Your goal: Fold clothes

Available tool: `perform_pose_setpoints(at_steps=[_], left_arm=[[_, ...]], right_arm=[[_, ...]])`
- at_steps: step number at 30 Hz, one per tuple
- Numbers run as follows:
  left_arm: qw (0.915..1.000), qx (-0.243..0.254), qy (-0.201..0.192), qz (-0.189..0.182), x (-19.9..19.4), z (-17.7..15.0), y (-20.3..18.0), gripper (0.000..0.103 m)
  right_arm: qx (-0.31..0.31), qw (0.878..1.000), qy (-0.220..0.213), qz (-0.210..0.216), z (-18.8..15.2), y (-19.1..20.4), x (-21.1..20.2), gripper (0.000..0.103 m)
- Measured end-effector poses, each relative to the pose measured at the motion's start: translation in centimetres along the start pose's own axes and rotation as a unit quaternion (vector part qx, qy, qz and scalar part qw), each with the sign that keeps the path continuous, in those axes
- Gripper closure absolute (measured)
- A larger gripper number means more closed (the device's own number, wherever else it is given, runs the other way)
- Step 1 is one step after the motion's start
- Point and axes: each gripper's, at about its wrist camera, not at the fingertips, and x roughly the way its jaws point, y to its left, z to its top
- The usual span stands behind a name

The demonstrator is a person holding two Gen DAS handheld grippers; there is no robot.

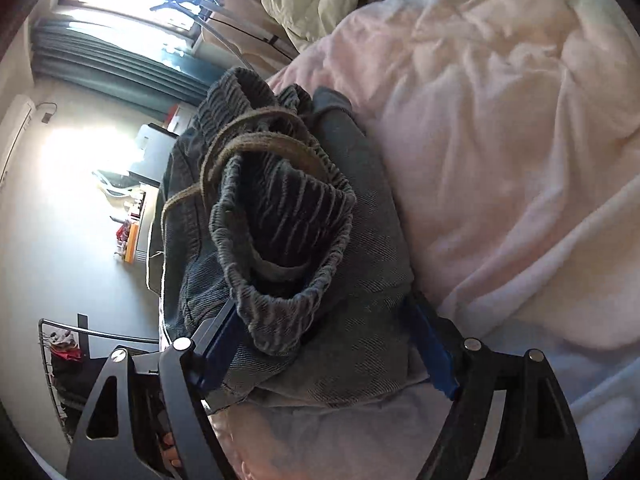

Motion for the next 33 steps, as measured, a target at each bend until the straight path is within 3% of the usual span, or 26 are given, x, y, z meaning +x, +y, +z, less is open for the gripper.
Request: perform_pose_setpoints(at_steps=[8, 15, 16, 19, 21, 24, 27, 33], left_arm=[[0.9999, -0.007, 0.004, -0.011, 0.8, 0.1, 0.7, 0.025], [0.9998, -0.005, 0.005, -0.020, 1.5, -0.4, 0.4, 0.032], [0.9994, -0.014, 0.006, -0.032, 1.6, -0.5, 0.6, 0.034], [0.9981, -0.034, 0.010, -0.050, 1.7, -0.7, 1.1, 0.046], [0.9984, -0.031, 0.006, -0.046, 1.5, -0.9, 0.9, 0.055], [0.9986, -0.027, -0.012, -0.044, 0.9, -1.4, 0.4, 0.069], [0.9967, -0.041, -0.030, -0.063, 0.0, -2.0, 0.3, 0.076], [0.9938, -0.040, -0.057, -0.087, -2.5, -3.3, -0.8, 0.080]], right_arm=[[-0.019, 0.997, -0.014, 0.078, 0.2, 1.9, 0.5, 0.017], [0.006, 0.998, -0.017, 0.052, 0.3, 1.0, 3.0, 0.019], [0.011, 0.999, -0.019, 0.047, 0.3, 0.8, 3.4, 0.020], [0.020, 0.999, -0.030, 0.030, -0.1, 0.6, 4.1, 0.038], [0.013, 0.999, -0.041, 0.022, -0.4, 1.2, 3.9, 0.051], [-0.003, 0.998, -0.058, 0.011, -0.7, 2.6, 3.6, 0.061], [-0.005, 0.997, -0.076, 0.020, -1.2, 3.5, 3.1, 0.064], [-0.001, 0.994, -0.096, 0.051, -2.7, 4.4, 1.3, 0.066]])
